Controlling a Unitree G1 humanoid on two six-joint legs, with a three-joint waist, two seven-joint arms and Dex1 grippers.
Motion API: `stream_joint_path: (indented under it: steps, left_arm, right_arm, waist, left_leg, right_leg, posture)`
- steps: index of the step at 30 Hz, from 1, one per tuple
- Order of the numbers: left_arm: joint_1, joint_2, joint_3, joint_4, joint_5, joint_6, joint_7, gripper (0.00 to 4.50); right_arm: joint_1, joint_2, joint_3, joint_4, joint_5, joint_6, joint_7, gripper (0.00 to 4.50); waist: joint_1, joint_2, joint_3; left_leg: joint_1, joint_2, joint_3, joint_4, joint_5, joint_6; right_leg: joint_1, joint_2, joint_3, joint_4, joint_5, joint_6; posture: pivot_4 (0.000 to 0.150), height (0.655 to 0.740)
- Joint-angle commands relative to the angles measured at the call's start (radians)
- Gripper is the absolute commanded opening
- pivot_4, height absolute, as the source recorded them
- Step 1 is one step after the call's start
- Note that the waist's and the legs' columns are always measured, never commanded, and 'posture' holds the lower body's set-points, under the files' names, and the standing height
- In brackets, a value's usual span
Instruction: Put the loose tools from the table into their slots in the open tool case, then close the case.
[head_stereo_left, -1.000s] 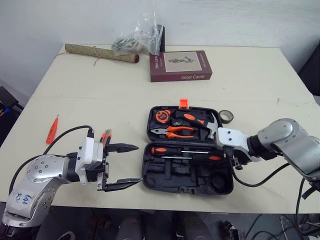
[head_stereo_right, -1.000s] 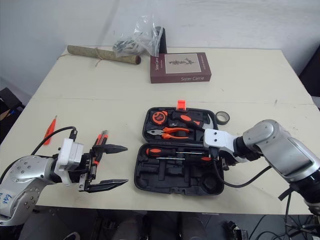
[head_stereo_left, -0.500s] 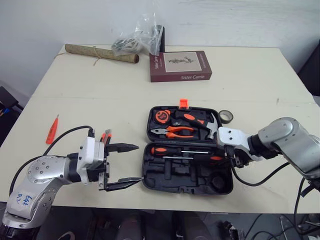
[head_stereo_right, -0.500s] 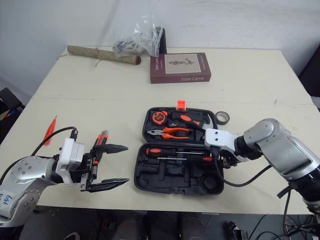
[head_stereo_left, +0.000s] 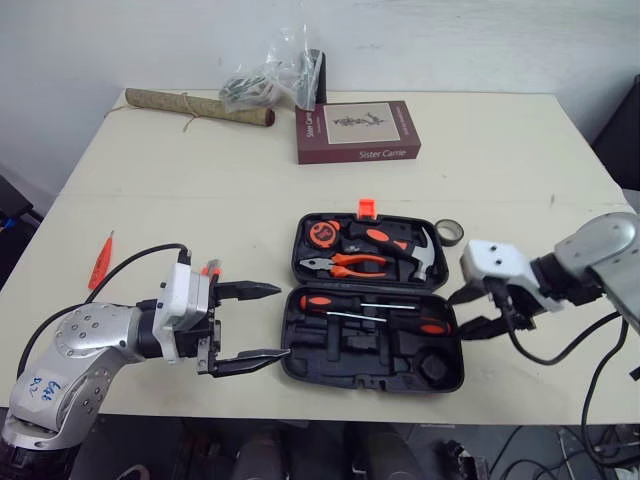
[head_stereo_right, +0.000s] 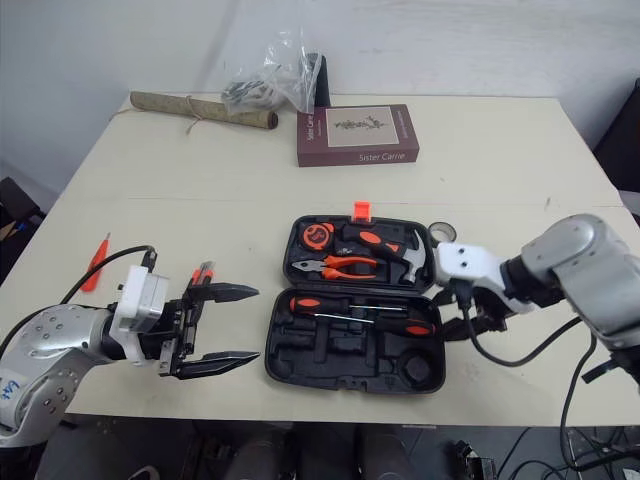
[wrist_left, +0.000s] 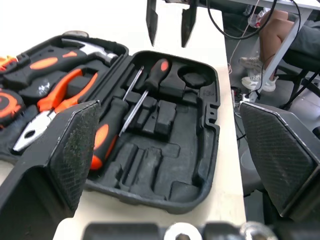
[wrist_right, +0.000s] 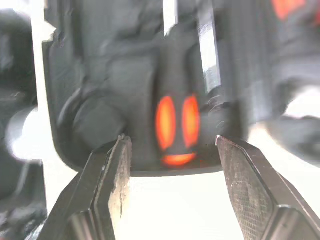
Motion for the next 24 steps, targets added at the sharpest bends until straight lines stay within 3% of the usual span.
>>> stream_joint_path:
  steps: [1,4,5,11,24]
  left_arm:
    - [-0.013,0.0,0.002,-0.017,-0.009,-0.005,0.006,4.5]
    - [-0.019,-0.002,-0.008,-0.011,0.0,-0.011,-0.001,4.5]
    - [-0.02,-0.002,-0.009,-0.009,0.001,-0.012,-0.002,4.5]
    - [-0.027,-0.011,-0.034,0.004,0.014,-0.023,-0.016,4.5]
    - [0.007,0.001,-0.037,0.015,0.04,-0.044,-0.045,4.5]
  right_arm:
    - [0.112,0.141,-0.159,0.001,0.157,-0.115,-0.011,1.63]
    - [0.212,0.271,-0.206,-0.013,0.171,-0.204,-0.086,0.2]
    - [0.231,0.297,-0.21,-0.013,0.164,-0.23,-0.103,0.06]
    - [0.263,0.417,-0.155,0.108,0.045,-0.451,-0.17,0.06]
    - [0.284,0.423,-0.037,0.308,-0.083,-0.63,-0.128,0.06]
  waist:
    - [0.0,-0.002,-0.001]
    - [0.001,-0.002,-0.001]
    - [0.001,-0.002,-0.001]
    - [0.001,-0.002,-0.001]
    - [0.001,-0.003,-0.001]
  left_leg:
    - [0.0,0.0,0.0,0.0,0.0,0.0]
    - [0.0,0.0,0.0,0.001,0.0,0.0]
    - [0.0,0.0,0.0,0.001,0.0,0.0]
    - [0.0,0.0,0.001,0.002,0.0,0.0]
    - [0.002,0.0,0.001,0.002,0.0,0.0]
  right_leg:
    - [0.0,0.0,0.0,0.0,0.0,0.0]
    - [0.0,0.0,0.0,0.001,0.0,0.0]
    - [0.0,0.0,0.0,0.001,0.0,0.0]
    - [0.0,0.0,0.001,0.002,0.0,0.0]
    - [0.001,0.0,0.001,0.002,0.0,0.0]
  posture:
    - [0.15,0.74]
    - [0.15,0.74]
    - [0.15,0.74]
    - [0.15,0.74]
    - [0.15,0.74]
